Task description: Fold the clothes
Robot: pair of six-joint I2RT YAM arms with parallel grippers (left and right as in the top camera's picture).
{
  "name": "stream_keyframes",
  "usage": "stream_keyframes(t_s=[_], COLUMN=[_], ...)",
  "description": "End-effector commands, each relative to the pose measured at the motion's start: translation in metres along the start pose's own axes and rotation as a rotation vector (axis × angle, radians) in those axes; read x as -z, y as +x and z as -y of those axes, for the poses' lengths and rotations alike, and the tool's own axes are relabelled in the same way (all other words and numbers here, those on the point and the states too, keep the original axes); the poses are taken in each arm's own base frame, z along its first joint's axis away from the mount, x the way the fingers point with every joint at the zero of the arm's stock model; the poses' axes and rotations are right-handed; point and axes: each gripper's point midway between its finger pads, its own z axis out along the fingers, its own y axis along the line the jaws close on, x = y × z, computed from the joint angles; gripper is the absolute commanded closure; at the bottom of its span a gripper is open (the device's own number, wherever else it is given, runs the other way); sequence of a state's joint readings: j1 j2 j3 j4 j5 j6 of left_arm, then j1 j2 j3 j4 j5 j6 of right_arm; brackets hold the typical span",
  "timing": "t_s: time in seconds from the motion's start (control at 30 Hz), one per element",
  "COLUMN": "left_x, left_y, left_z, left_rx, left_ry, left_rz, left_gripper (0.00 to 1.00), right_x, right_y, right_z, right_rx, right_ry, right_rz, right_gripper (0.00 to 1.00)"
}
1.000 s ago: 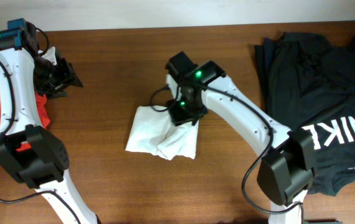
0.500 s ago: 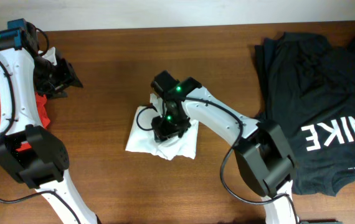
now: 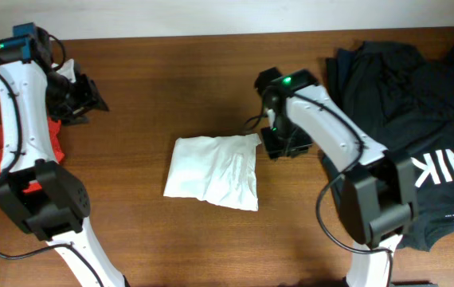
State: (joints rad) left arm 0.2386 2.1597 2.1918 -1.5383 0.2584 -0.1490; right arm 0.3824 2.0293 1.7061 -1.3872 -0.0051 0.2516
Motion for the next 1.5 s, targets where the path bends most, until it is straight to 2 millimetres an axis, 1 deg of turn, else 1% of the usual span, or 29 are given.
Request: stream_keyframes(t_s=[0.0,0.03,0.1,0.17,0.2,0.23,0.27,0.3,0.33,0.37,0.43,0.47,0.57,0.63,0.7,0.8,0.97,1.07,1.1,1.17,1.2,1.23,1.3,1.37,1.43,1.47], left_x=[0.009,0.008,0.004,0.000,-0.002,-0.005,-0.008,-0.014,-0.018,-0.027,-0.042,-0.053,-0.078,-0.097,-0.115,-0.135,-0.164,-0.170,-0.170,-0.167,-0.166,-0.164,-0.159,-0.153,-0.147,-0.145], left_y=[0.003,0.003,0.005,0.007,0.009,0.011,0.012,0.015,0.019,0.023,0.031,0.036,0.048,0.060,0.071,0.085,0.109,0.114,0.114,0.115,0.118,0.123,0.135,0.149,0.160,0.166], left_z=[0.034,0.039,0.055,0.073,0.086,0.095,0.105,0.118,0.126,0.137,0.150,0.156,0.162,0.162,0.158,0.147,0.121,0.105,0.099,0.086,0.081,0.077,0.070,0.063,0.059,0.059], left_rx=[-0.145,-0.169,-0.250,-0.337,-0.400,-0.447,-0.488,-0.545,-0.586,-0.630,-0.691,-0.715,-0.745,-0.758,-0.766,-0.761,-0.736,-0.730,-0.721,-0.676,-0.657,-0.637,-0.573,-0.507,-0.458,-0.444], left_ry=[0.027,0.028,0.033,0.038,0.043,0.046,0.050,0.055,0.059,0.063,0.067,0.070,0.071,0.068,0.063,0.049,0.023,-0.034,-0.065,-0.142,-0.164,-0.174,-0.196,-0.224,-0.235,-0.229], left_rz=[0.043,0.046,0.052,0.061,0.068,0.074,0.079,0.084,0.083,0.079,0.068,0.060,0.032,-0.003,-0.037,-0.089,-0.178,-0.206,-0.212,-0.229,-0.242,-0.268,-0.319,-0.381,-0.429,-0.454], left_gripper=[0.45,0.45,0.45,0.44,0.44,0.40,0.39,0.39,0.38,0.36,0.35,0.34,0.33,0.33,0.33,0.33,0.33,0.33,0.33,0.33,0.33,0.33,0.33,0.33,0.33,0.33], right_x=[0.017,0.019,0.024,0.028,0.032,0.036,0.039,0.046,0.050,0.053,0.051,0.050,0.043,0.036,0.026,0.010,-0.029,-0.055,-0.068,-0.080,-0.082,-0.082,-0.077,-0.067,-0.054,-0.048], right_y=[0.008,0.012,0.020,0.026,0.029,0.032,0.033,0.036,0.039,0.042,0.046,0.048,0.051,0.050,0.049,0.048,0.048,0.040,0.033,0.020,0.014,0.003,-0.023,-0.048,-0.069,-0.075], right_z=[0.003,-0.006,-0.028,-0.048,-0.061,-0.069,-0.077,-0.092,-0.100,-0.108,-0.117,-0.121,-0.132,-0.138,-0.140,-0.139,-0.138,-0.125,-0.112,-0.092,-0.086,-0.079,-0.071,-0.068,-0.065,-0.064], right_rx=[-0.024,0.010,0.080,0.122,0.135,0.142,0.153,0.198,0.229,0.258,0.288,0.300,0.335,0.345,0.337,0.328,0.334,0.271,0.226,0.172,0.164,0.155,0.135,0.117,0.102,0.098], right_ry=[-0.007,-0.047,-0.160,-0.271,-0.348,-0.399,-0.450,-0.532,-0.579,-0.608,-0.607,-0.606,-0.604,-0.604,-0.604,-0.604,-0.607,-0.513,-0.427,-0.307,-0.280,-0.248,-0.229,-0.250,-0.269,-0.273], right_rz=[0.012,-0.001,-0.024,-0.044,-0.059,-0.067,-0.073,-0.073,-0.073,-0.075,-0.078,-0.077,-0.071,-0.065,-0.066,-0.067,-0.048,-0.017,0.008,0.061,0.084,0.125,0.224,0.317,0.389,0.410], right_gripper=[0.55,0.55,0.55,0.55,0.55,0.55,0.55,0.55,0.55,0.55,0.55,0.55,0.55,0.55,0.55,0.55,0.54,0.54,0.54,0.55,0.54,0.55,0.54,0.55,0.54,0.54])
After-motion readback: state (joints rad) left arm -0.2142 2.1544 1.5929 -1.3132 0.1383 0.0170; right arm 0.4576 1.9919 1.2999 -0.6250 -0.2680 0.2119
